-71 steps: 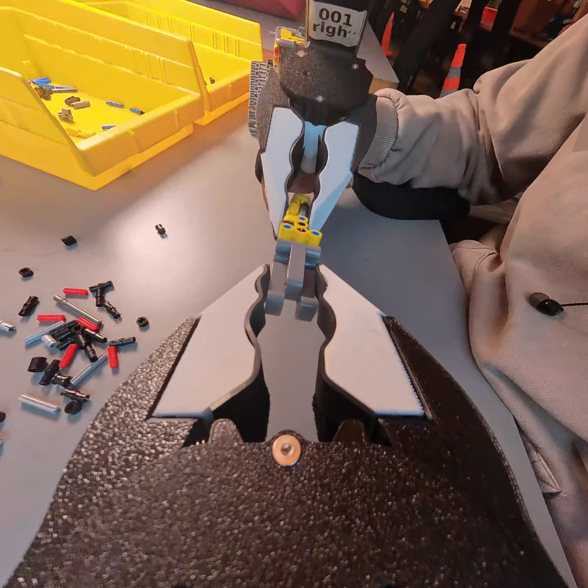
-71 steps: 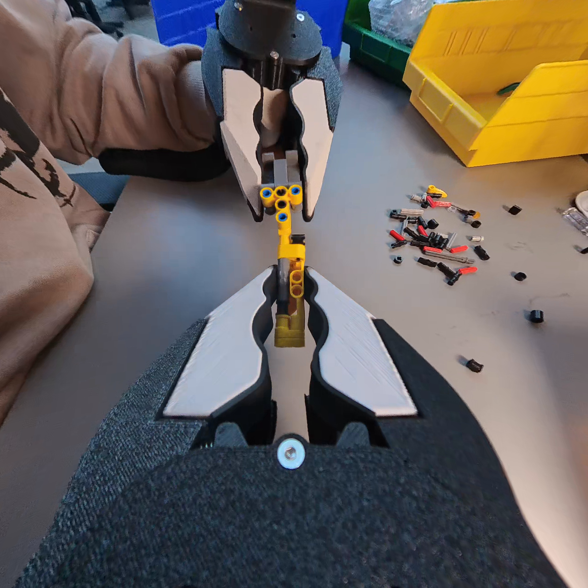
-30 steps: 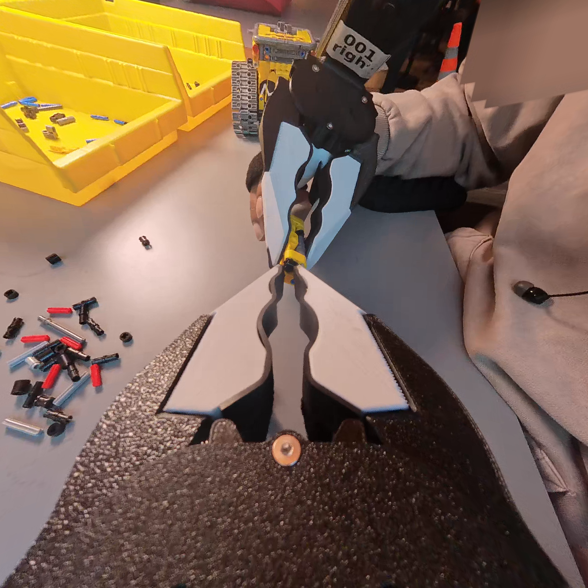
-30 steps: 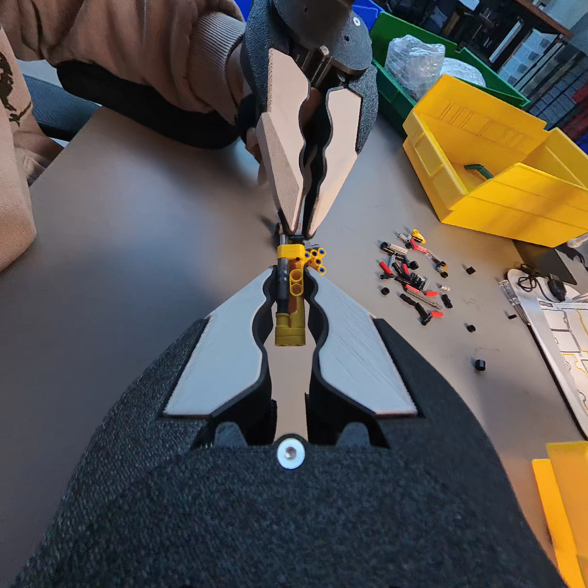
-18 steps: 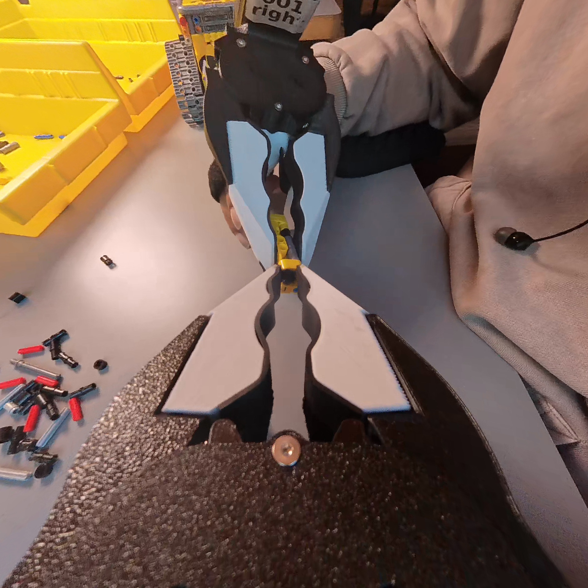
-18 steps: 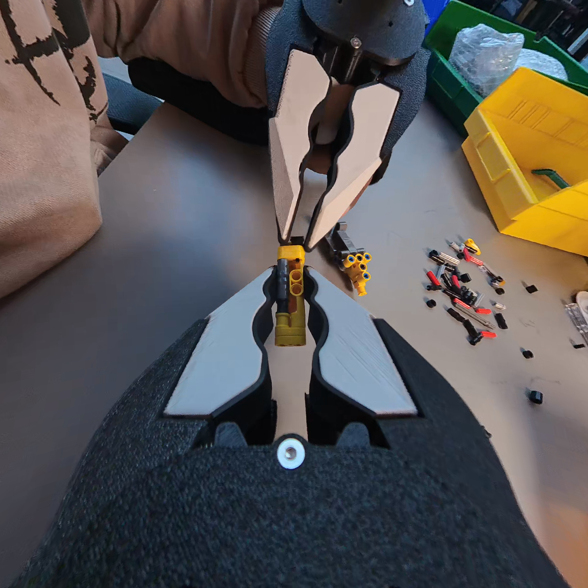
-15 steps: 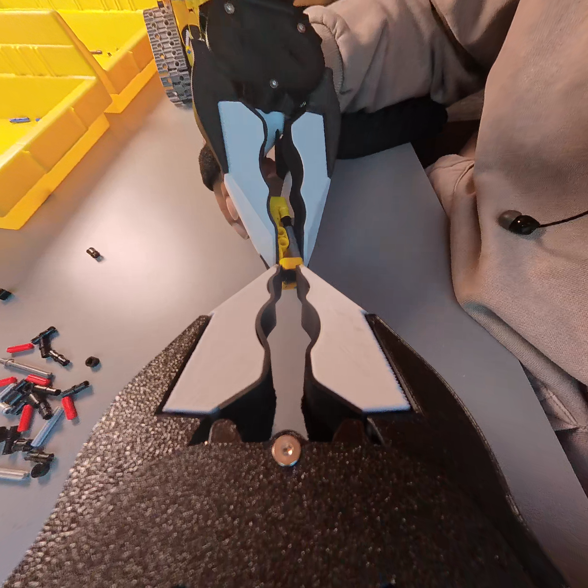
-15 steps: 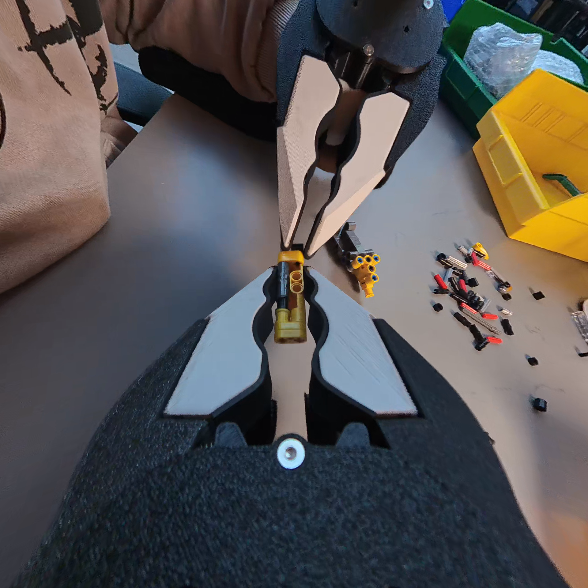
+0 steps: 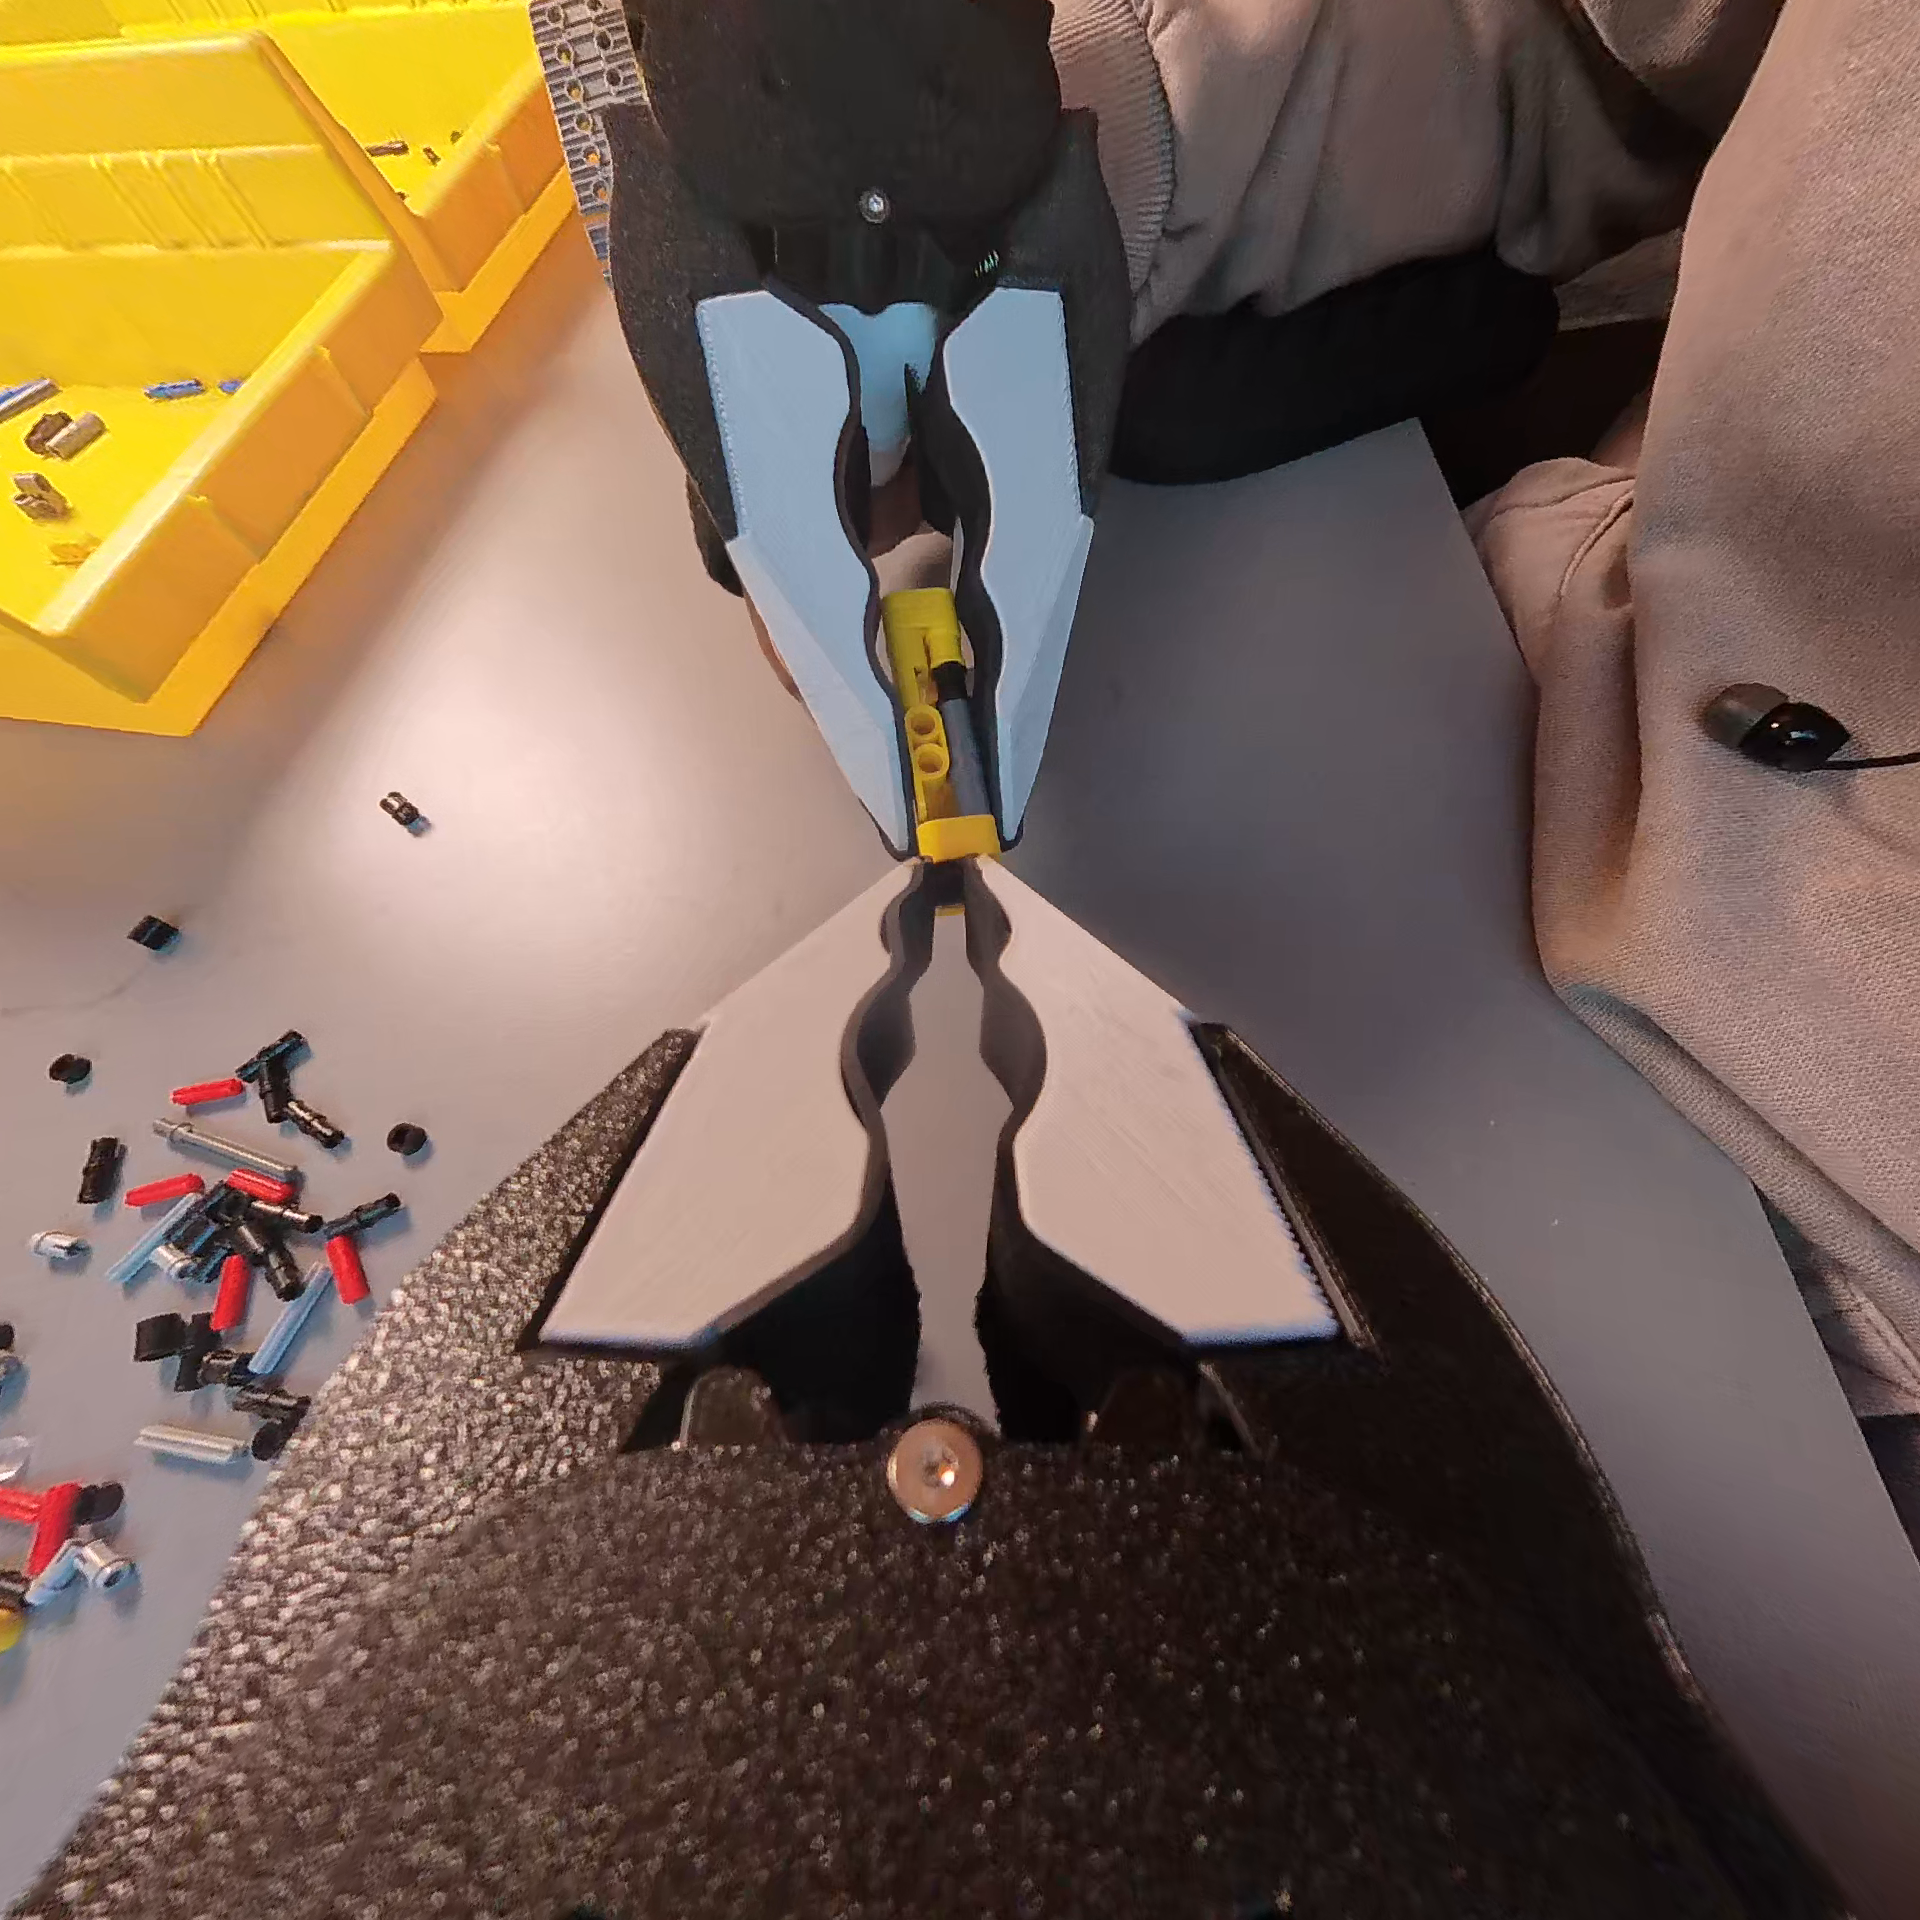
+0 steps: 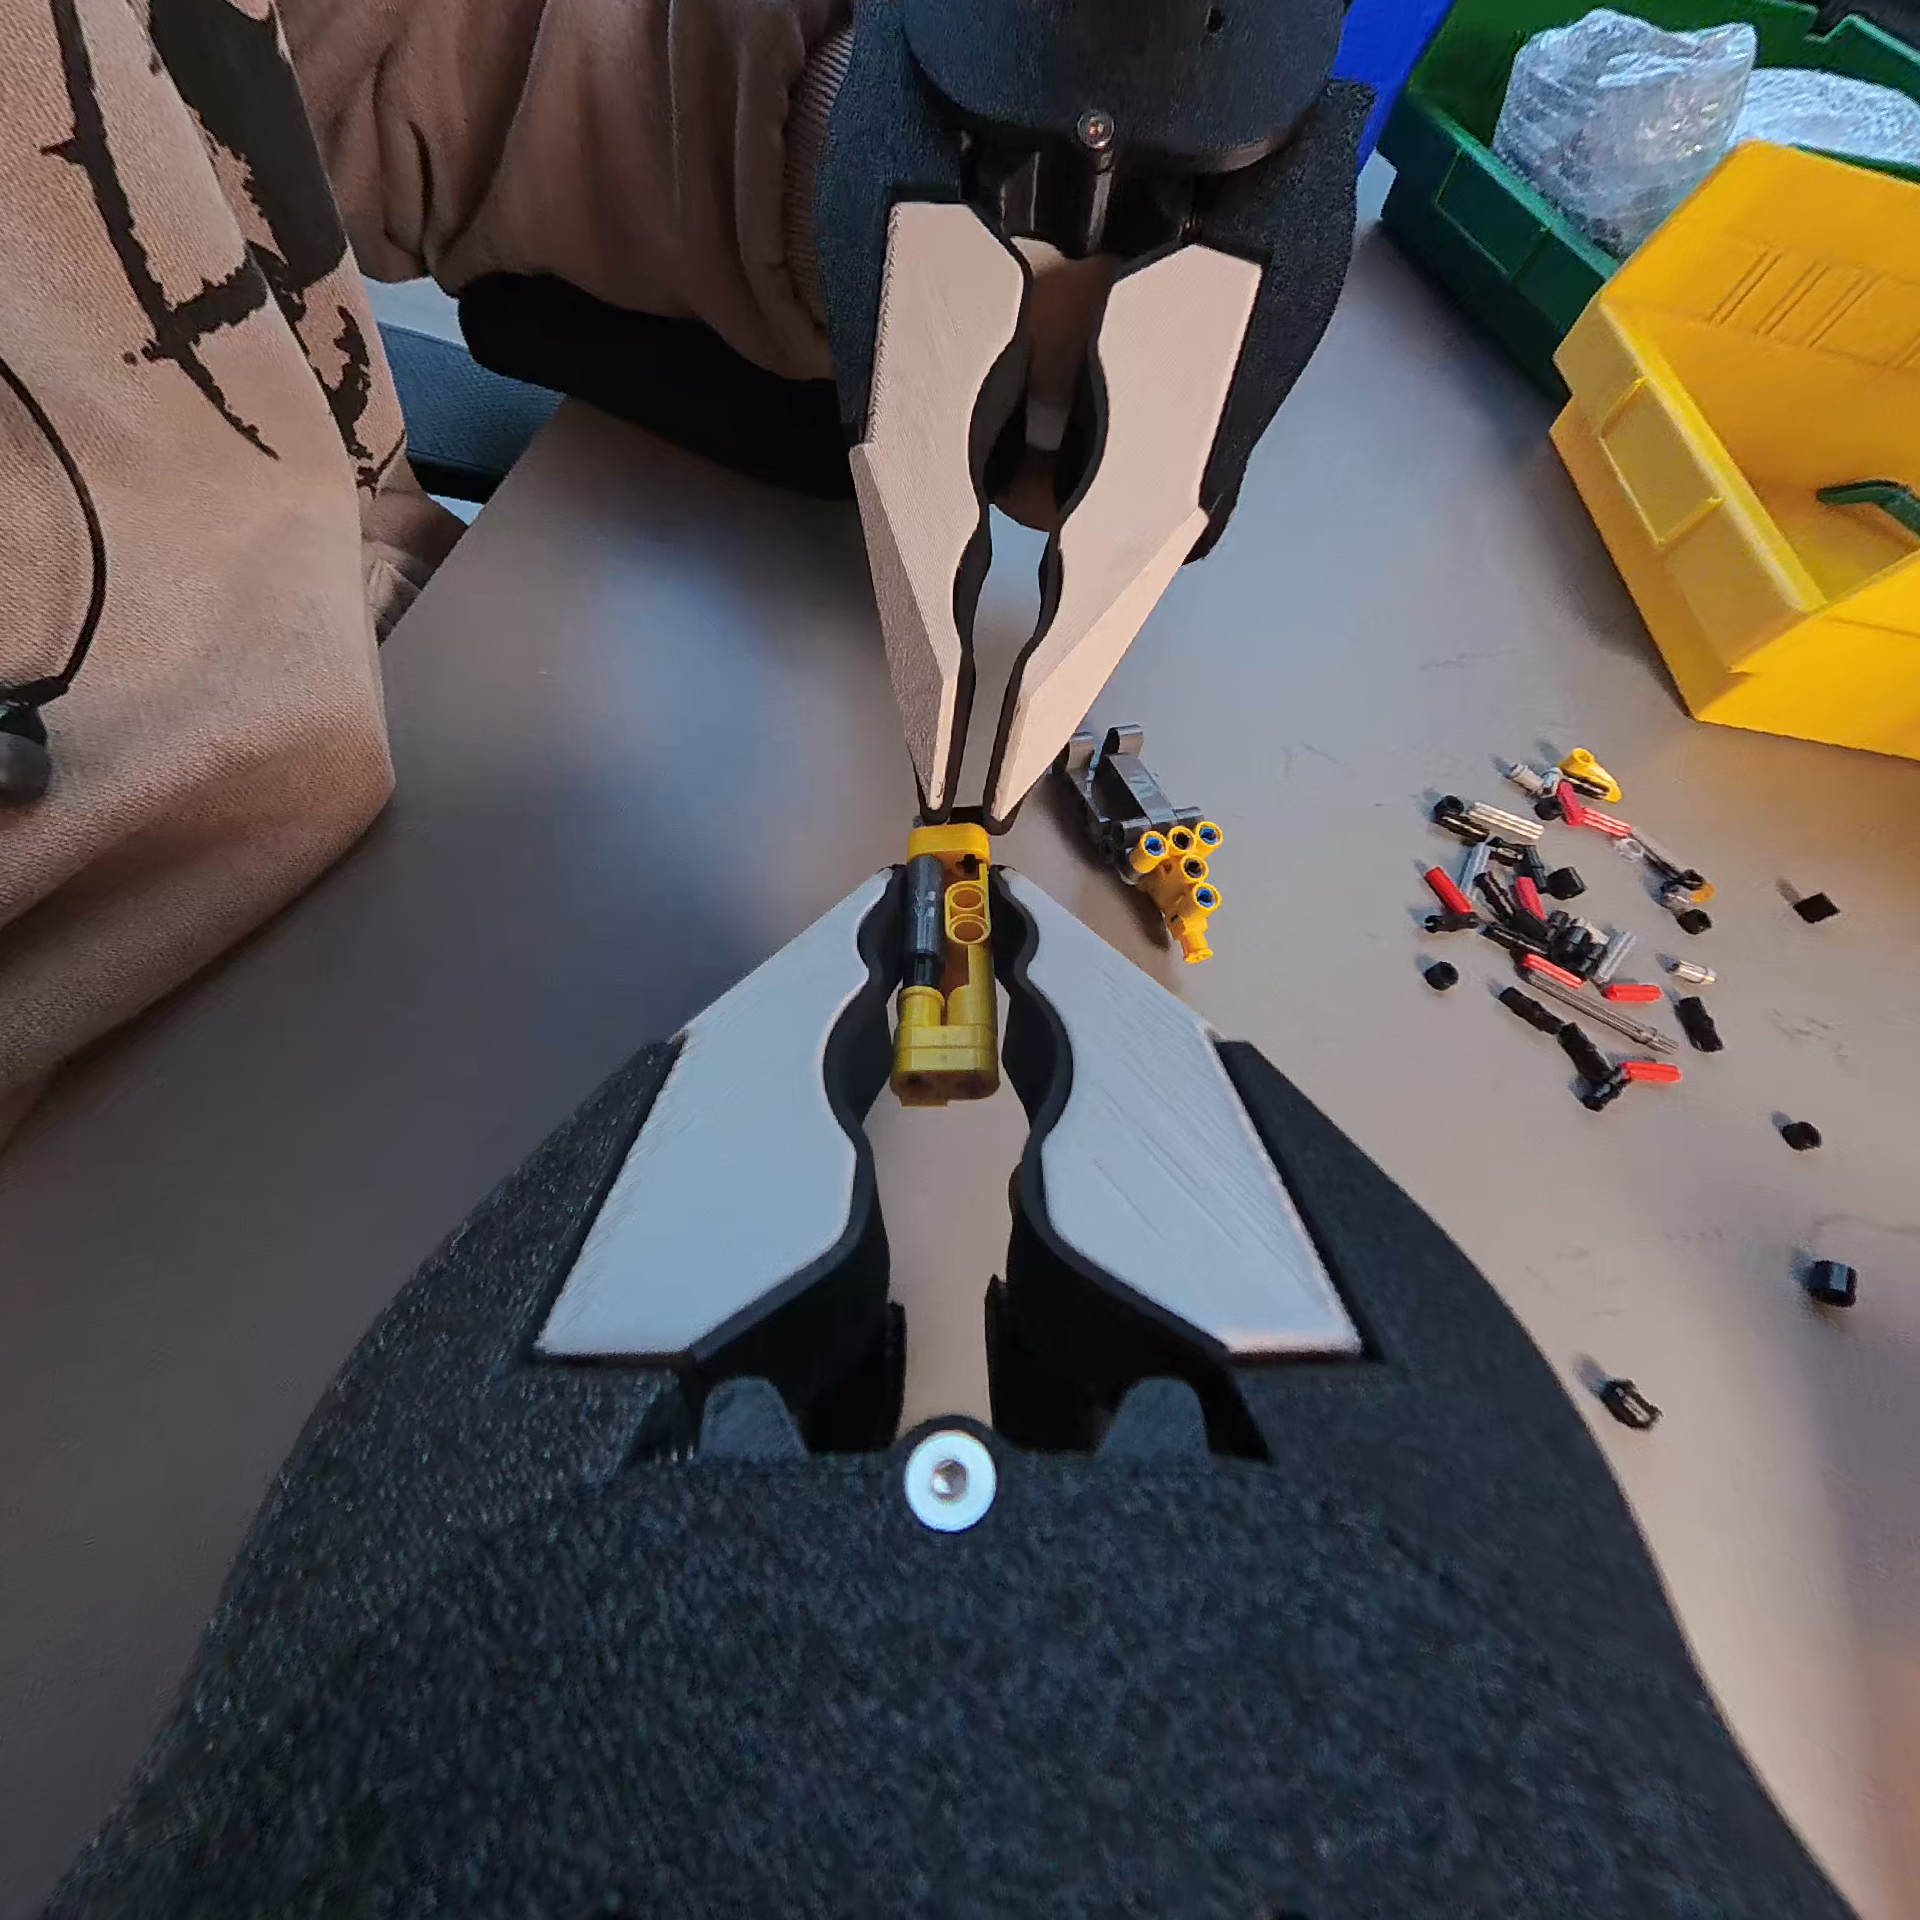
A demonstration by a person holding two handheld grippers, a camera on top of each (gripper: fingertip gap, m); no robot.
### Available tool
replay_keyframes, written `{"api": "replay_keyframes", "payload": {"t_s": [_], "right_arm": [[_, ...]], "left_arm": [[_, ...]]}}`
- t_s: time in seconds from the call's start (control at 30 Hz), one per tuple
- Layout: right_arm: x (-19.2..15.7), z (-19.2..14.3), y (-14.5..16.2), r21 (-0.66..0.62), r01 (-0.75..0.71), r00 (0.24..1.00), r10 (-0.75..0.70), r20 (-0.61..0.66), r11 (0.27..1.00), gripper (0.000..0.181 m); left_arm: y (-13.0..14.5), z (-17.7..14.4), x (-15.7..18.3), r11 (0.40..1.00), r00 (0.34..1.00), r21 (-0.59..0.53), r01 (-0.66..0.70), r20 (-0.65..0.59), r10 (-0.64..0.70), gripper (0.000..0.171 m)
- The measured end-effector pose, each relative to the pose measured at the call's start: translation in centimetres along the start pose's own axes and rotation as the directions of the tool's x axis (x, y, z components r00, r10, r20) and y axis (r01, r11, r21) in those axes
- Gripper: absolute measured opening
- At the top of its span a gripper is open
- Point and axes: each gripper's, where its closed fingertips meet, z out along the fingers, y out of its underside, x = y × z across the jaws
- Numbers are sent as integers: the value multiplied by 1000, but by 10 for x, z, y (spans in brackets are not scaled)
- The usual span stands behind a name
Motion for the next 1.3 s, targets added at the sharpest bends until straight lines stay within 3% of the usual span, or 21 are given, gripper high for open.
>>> {"api": "replay_keyframes", "payload": {"t_s": [0.07,0.13,0.17,0.23,0.3,0.4,0.57,0.6,0.8,0.87,0.97,1.3], "right_arm": [[0,-2,1,-11,-2,1000,2,6,1000,12],[7,-15,7,-29,-14,1000,13,-21,999,12],[19,-32,5,20,-54,996,56,-68,998,11],[33,-48,9,-2,-37,991,37,-132,999,11],[26,-36,1,18,-14,994,15,-106,1000,12],[25,-33,1,21,-23,995,25,-94,1000,12],[32,-32,18,-3,-56,990,55,-130,998,12],[30,-29,18,-6,-49,991,48,-122,999,12],[22,-13,-1,65,-7,993,14,-118,998,13],[19,-11,-9,98,-9,994,20,-111,995,13],[19,-12,-16,138,-40,994,54,-95,990,13],[16,-7,-8,96,-55,995,62,-77,994,13]], "left_arm": [[1,1,1,1000,1000,-11,-4,-3,4,5],[37,-6,-15,986,997,-164,-10,70,22,0],[47,-12,-16,987,997,-155,51,61,-41,0],[20,-17,-16,998,997,-27,58,45,-57,0],[-1,-12,-19,998,998,21,51,41,-52,0],[7,-8,-21,999,997,-10,47,57,-47,0],[18,-20,-40,987,979,28,159,127,-161,0],[17,-22,-41,985,977,42,168,125,-172,7],[-7,-12,-19,951,963,149,271,-49,-267,22],[-6,-6,-15,966,975,125,224,-32,-222,20],[-13,-4,-10,978,987,138,157,-8,-158,1],[-10,-2,-8,985,990,101,138,18,-140,10]]}}
